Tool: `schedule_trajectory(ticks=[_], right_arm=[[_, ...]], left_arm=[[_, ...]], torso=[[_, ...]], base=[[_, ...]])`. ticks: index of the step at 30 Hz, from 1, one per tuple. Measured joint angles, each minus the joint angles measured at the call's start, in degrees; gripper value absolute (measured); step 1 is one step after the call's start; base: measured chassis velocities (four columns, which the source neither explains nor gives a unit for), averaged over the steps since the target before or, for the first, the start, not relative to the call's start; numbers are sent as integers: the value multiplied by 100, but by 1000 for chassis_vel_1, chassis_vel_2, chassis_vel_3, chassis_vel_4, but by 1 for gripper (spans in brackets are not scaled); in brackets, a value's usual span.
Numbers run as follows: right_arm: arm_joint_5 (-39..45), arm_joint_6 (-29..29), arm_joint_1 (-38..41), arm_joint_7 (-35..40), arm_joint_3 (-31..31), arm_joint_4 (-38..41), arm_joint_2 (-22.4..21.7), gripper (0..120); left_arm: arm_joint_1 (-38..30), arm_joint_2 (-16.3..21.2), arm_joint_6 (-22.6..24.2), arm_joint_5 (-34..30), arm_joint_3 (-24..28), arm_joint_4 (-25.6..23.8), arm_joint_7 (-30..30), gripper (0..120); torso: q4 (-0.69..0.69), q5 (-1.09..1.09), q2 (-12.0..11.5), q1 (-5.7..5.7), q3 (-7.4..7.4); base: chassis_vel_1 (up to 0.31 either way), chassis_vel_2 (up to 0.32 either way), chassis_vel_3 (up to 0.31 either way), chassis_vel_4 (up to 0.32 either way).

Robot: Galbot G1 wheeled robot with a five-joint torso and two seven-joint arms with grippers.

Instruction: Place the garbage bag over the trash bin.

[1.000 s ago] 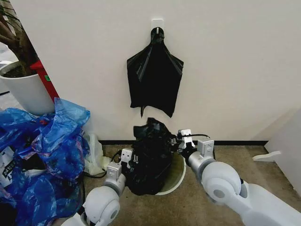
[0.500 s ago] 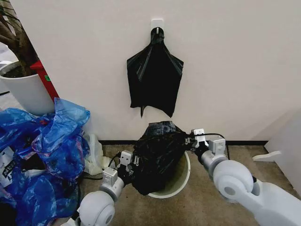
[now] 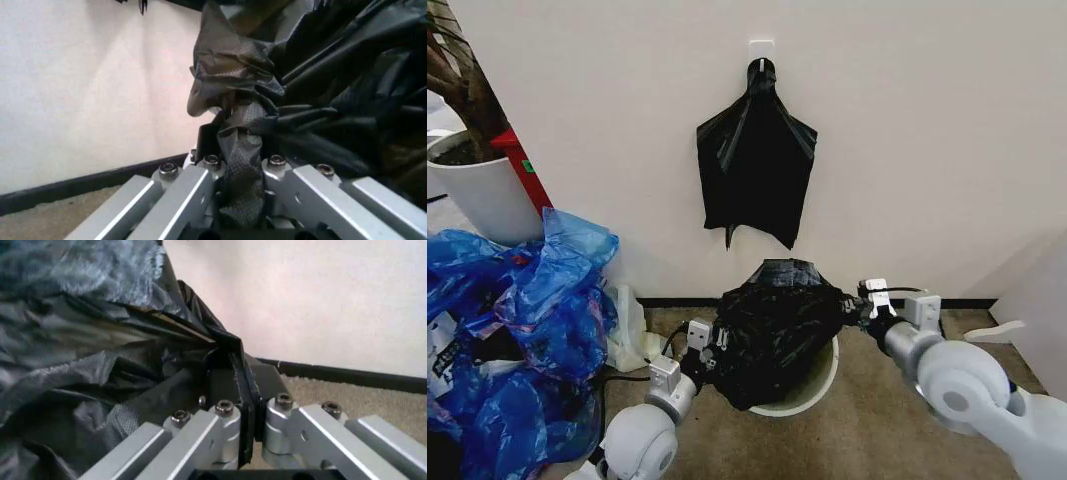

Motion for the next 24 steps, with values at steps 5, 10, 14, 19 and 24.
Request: schedule_trajectory(ticks=[5, 10, 14, 19, 24], right_arm=[[-224, 95, -567, -514, 372, -78, -117, 0], [-265, 277, -687, -772, 381, -108, -92, 0], [-311, 422, -700, -1188, 364, -219, -105, 0], [-704, 718, -700, -1863, 342, -536, -150, 0], [-769, 850, -685, -1730, 348, -557, -128, 3]], left_arm=[[-17, -23, -12, -189, -7, 34, 12, 2], [-78, -93, -12, -438, -10, 104, 2, 2], [-79, -111, 33, -654, -17, 105, -17, 2], [-59, -129, 89, -991, -39, 132, -34, 2], [-140, -138, 105, -1093, -42, 261, -39, 2]], torso=[[-1, -1, 0, 0, 0], [1, -1, 0, 0, 0], [0, -1, 0, 0, 0], [1, -1, 0, 0, 0], [1, -1, 0, 0, 0]], base=[[0, 0, 0, 0], [0, 0, 0, 0], [0, 0, 0, 0], [0, 0, 0, 0], [0, 0, 0, 0]])
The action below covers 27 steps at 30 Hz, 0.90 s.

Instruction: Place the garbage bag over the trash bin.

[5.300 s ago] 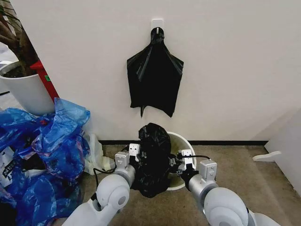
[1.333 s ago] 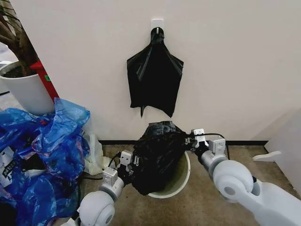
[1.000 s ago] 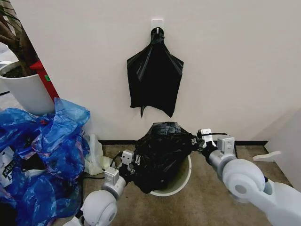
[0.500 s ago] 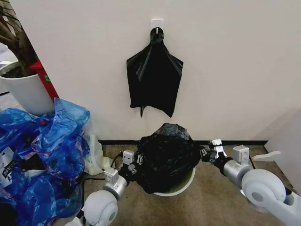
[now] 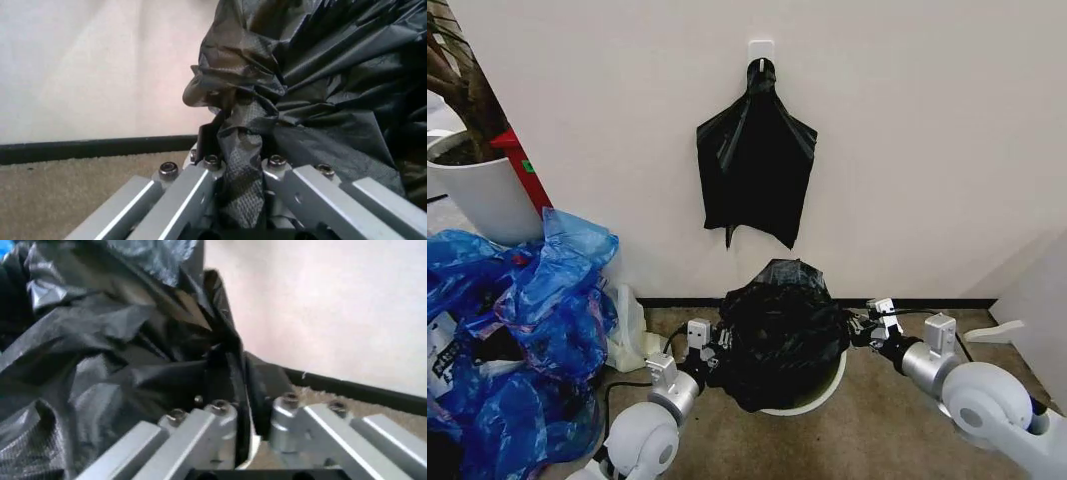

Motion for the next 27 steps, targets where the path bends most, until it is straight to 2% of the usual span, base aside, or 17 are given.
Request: schedule_trajectory(ticks=[2, 3, 4, 6, 8, 13, 16, 17, 22, 23, 27], right_arm=[[1, 13, 0, 56, 20, 18, 0, 7], [29, 18, 0, 179, 72, 76, -12, 13], [36, 18, 0, 202, 79, 86, -14, 13], [103, 18, 9, 538, 153, 217, -32, 25], [115, 16, 9, 616, 171, 245, -32, 26], [348, -73, 16, 1413, 260, 531, 23, 50], [626, -94, 66, 1860, 269, 838, 87, 62], [626, -94, 66, 1860, 269, 838, 87, 62], [1765, -181, 623, 3386, -120, 1631, 337, 82], [1765, -181, 623, 3386, -120, 1631, 337, 82], [2399, -80, 793, 4298, -342, 2040, 557, 97]], left_arm=[[-17, 0, 5, -1, 0, 29, 0, 2], [-51, -4, 18, 0, 0, 83, -2, 2], [-55, -6, 19, 1, 0, 92, -2, 2], [-116, -31, 15, 74, 6, 200, -21, 2], [-128, -37, 13, 97, 11, 216, -35, 2], [-217, -109, -55, 320, 44, 318, -266, 2], [-263, -143, -94, 454, 100, 340, -420, 2], [-263, -143, -94, 454, 100, 340, -420, 2], [-359, -211, -293, 927, 311, 342, -709, 2], [-359, -211, -293, 927, 311, 342, -709, 2], [-530, -249, -622, 1441, 452, 517, -982, 2]], torso=[[0, 0, 0, 0, 0], [0, 0, 0, 0, 0], [0, 0, 0, 0, 0], [0, -1, 0, 0, 0], [0, -1, 0, 0, 0], [0, 0, 0, 0, 0], [-1, -1, 0, 0, 0], [-1, -1, 0, 0, 0], [1, -2, 0, 0, 0], [1, -2, 0, 0, 0], [-3, -1, 0, 0, 0]], base=[[0, 0, 0, 0], [0, 0, 0, 0], [0, 0, 0, 0], [0, 0, 0, 0], [0, 0, 0, 0], [0, 0, 0, 0], [0, 0, 0, 0], [0, 0, 0, 0], [0, 0, 0, 0], [0, 0, 0, 0], [0, 0, 0, 0]])
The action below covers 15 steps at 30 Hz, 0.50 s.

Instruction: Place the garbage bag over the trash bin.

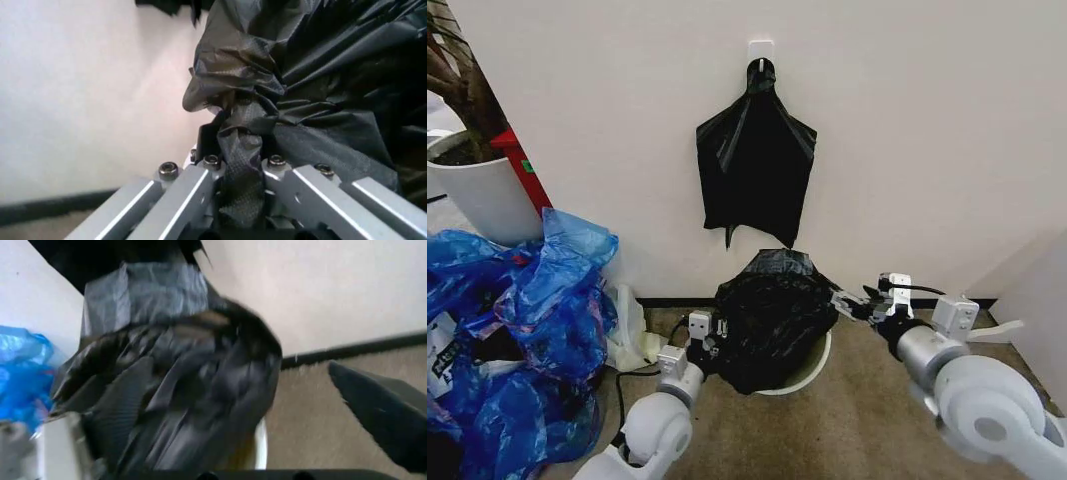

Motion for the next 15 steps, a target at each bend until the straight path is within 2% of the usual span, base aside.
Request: schedule_trajectory(ticks=[3, 6, 12, 15], right_arm=[[748, 106, 381, 520, -159, 95, 141, 100], [1108, 199, 610, 805, -299, 66, 212, 100], [1548, 488, 1266, 1534, -852, -229, 402, 100], [1793, 754, 1746, 2091, -1181, -387, 590, 100]], left_arm=[[-54, -36, -360, 509, 83, 173, -122, 2], [-73, -57, -513, 771, 139, 242, -153, 2], [-80, -164, -805, 1282, 394, 388, -165, 2], [-54, -290, -986, 1616, 432, 504, -200, 2]], torso=[[3, 0, 0, 0, 0], [4, 0, 0, 0, 0], [1, 1, 0, 0, 0], [4, 0, 0, 0, 1]], base=[[0, 0, 0, 0], [0, 0, 0, 0], [0, 0, 0, 0], [0, 0, 0, 0]])
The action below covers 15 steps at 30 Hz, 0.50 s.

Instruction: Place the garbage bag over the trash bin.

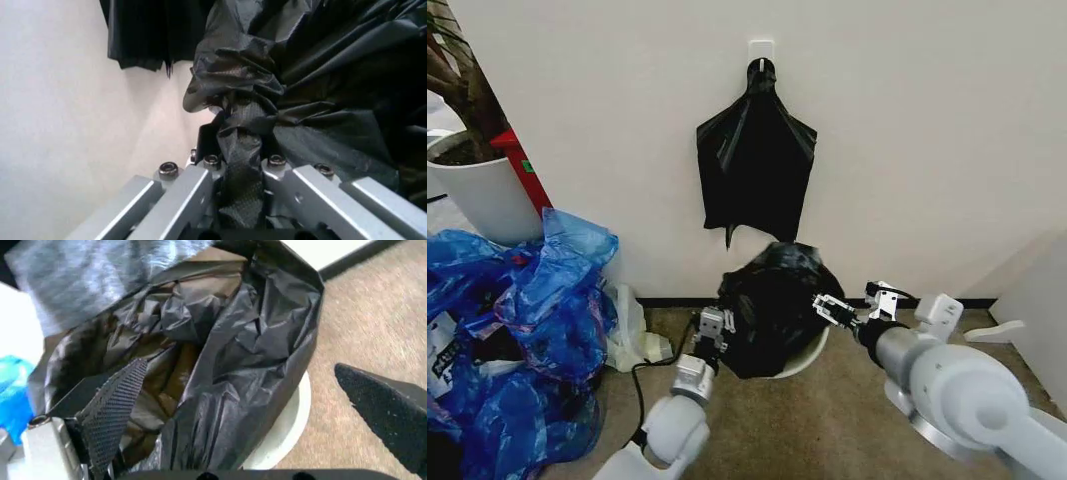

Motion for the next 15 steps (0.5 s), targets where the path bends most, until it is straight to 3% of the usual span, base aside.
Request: schedule_trajectory(ticks=[4, 15], right_arm=[[143, 398, 221, 633, -206, -146, 148, 100], [80, 623, 419, 1007, -447, -329, 337, 100]], left_arm=[[48, -136, -257, 493, 71, 184, -105, 2], [123, -264, -507, 996, 102, 296, -147, 2]], torso=[[-2, 1, 0, 0, 0], [-2, 0, 0, 0, 0]], base=[[0, 0, 0, 0], [0, 0, 0, 0]])
